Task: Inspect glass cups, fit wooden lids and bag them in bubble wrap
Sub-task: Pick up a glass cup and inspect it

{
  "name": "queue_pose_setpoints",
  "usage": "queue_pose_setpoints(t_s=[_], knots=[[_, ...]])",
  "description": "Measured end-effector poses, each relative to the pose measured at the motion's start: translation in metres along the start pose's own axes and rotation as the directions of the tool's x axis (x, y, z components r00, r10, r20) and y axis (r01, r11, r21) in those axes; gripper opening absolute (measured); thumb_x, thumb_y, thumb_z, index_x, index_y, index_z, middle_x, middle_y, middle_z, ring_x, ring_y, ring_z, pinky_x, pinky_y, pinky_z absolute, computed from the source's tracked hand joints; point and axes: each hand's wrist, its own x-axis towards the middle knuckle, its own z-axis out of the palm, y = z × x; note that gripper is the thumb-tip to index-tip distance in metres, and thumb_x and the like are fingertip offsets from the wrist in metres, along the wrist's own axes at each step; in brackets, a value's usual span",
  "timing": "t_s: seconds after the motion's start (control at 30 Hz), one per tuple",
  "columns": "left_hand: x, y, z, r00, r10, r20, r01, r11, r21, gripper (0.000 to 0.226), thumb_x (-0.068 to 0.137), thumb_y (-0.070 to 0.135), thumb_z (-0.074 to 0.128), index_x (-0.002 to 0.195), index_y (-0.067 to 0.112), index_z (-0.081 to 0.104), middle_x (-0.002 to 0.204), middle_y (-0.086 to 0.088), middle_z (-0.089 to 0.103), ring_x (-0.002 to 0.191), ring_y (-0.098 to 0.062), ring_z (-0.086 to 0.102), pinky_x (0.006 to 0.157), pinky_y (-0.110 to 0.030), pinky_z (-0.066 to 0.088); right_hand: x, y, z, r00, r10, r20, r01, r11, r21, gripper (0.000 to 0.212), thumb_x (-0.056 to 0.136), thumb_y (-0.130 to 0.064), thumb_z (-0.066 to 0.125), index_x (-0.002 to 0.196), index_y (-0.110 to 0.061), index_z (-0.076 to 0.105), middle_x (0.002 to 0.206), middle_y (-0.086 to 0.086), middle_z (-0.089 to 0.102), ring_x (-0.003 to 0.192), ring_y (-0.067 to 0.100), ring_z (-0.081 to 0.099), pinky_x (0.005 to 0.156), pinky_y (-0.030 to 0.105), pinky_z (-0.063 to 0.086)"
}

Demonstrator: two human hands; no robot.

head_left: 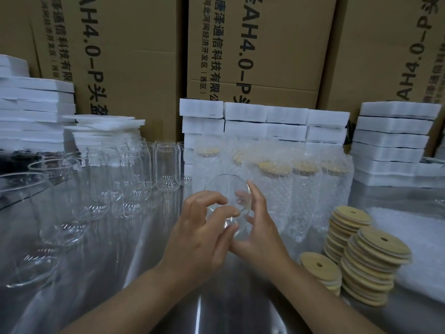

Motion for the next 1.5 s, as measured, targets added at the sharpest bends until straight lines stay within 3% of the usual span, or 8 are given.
queue_pose_setpoints(t_s=[0.17,0.3,0.4,0.63,1.1,1.23,1.37,1.5], knots=[[0.000,-0.007,-0.003,0.999,-0.049,-0.004,0.048,0.992,-0.119,0.036,0.084,0.033,0.062,0.118,0.025,0.052,0.129,0.000,0.034,0.128,-0.012,0.038,0.112,-0.019,0.029,-0.002,-0.007,0.000,0.999,0.014,-0.039,-0.015,1.000,-0.024,0.101,0.056,-0.062,0.075,0.127,-0.071,0.003,0.126,-0.031,0.043,0.112,-0.011,0.049,0.087,0.011,0.042],[-0.004,-0.024,-0.008,0.976,-0.130,0.175,0.184,0.922,-0.340,0.112,0.065,0.055,0.079,0.152,0.036,0.011,0.151,0.010,0.020,0.139,-0.007,0.034,0.108,-0.018,0.038,-0.005,-0.011,-0.002,0.995,0.002,-0.104,-0.006,0.999,-0.039,0.103,0.053,-0.063,0.078,0.126,-0.070,0.005,0.118,-0.036,0.041,0.111,-0.010,0.047,0.089,0.022,0.049],[-0.013,-0.037,-0.007,0.892,-0.248,0.377,0.397,0.829,-0.394,0.133,0.049,0.072,0.081,0.147,0.057,-0.008,0.156,0.028,0.015,0.140,0.000,0.033,0.104,-0.024,0.043,-0.005,-0.017,-0.003,0.984,0.018,-0.178,-0.008,0.998,0.058,0.101,0.052,-0.063,0.076,0.132,-0.059,0.014,0.112,-0.037,0.043,0.111,-0.005,0.050,0.091,0.026,0.051],[-0.028,-0.042,0.011,0.754,-0.381,0.535,0.635,0.633,-0.443,0.111,0.045,0.063,0.089,0.131,0.075,0.020,0.125,0.041,0.045,0.122,0.002,0.052,0.092,-0.028,0.052,-0.011,-0.032,0.009,0.965,0.001,-0.263,0.050,0.981,0.188,0.099,0.053,-0.054,0.079,0.134,-0.047,0.022,0.115,-0.034,0.047,0.115,-0.001,0.054,0.090,0.023,0.051],[-0.033,-0.053,0.021,0.712,-0.556,0.429,0.698,0.625,-0.349,0.090,0.057,0.010,0.092,0.130,0.035,0.046,0.130,0.002,0.056,0.118,-0.017,0.059,0.099,-0.047,0.050,-0.008,-0.037,0.005,0.983,0.057,-0.176,-0.007,0.962,0.274,0.066,0.063,-0.060,0.066,0.121,-0.042,0.040,0.123,-0.026,0.052,0.120,-0.003,0.049,0.096,0.042,0.050],[-0.035,-0.057,0.023,0.731,-0.554,0.398,0.675,0.670,-0.309,0.093,0.057,0.004,0.092,0.125,0.043,0.043,0.134,-0.003,0.051,0.120,-0.018,0.056,0.101,-0.044,0.048,-0.008,-0.036,0.006,0.987,0.065,-0.145,-0.025,0.965,0.261,0.063,0.061,-0.061,0.068,0.115,-0.047,0.038,0.122,-0.028,0.050,0.119,-0.005,0.049,0.092,0.042,0.052],[-0.036,-0.059,0.020,0.823,-0.417,0.386,0.521,0.825,-0.219,0.093,0.061,0.011,0.092,0.126,0.050,0.038,0.130,0.020,0.041,0.116,0.003,0.046,0.099,-0.014,0.039,-0.008,-0.034,0.007,0.972,0.139,-0.188,-0.068,0.937,0.341,0.057,0.053,-0.061,0.074,0.095,-0.050,0.039,0.113,-0.016,0.056,0.113,-0.002,0.055,0.088,0.039,0.053],[-0.033,-0.054,0.014,0.848,-0.332,0.412,0.415,0.901,-0.129,0.094,0.063,0.016,0.091,0.129,0.052,0.033,0.129,0.027,0.035,0.116,0.005,0.040,0.100,-0.021,0.036,-0.008,-0.032,0.007,0.941,0.194,-0.277,-0.075,0.919,0.388,0.061,0.052,-0.063,0.073,0.093,-0.031,0.041,0.103,-0.008,0.064,0.102,0.002,0.062,0.085,0.023,0.047]])
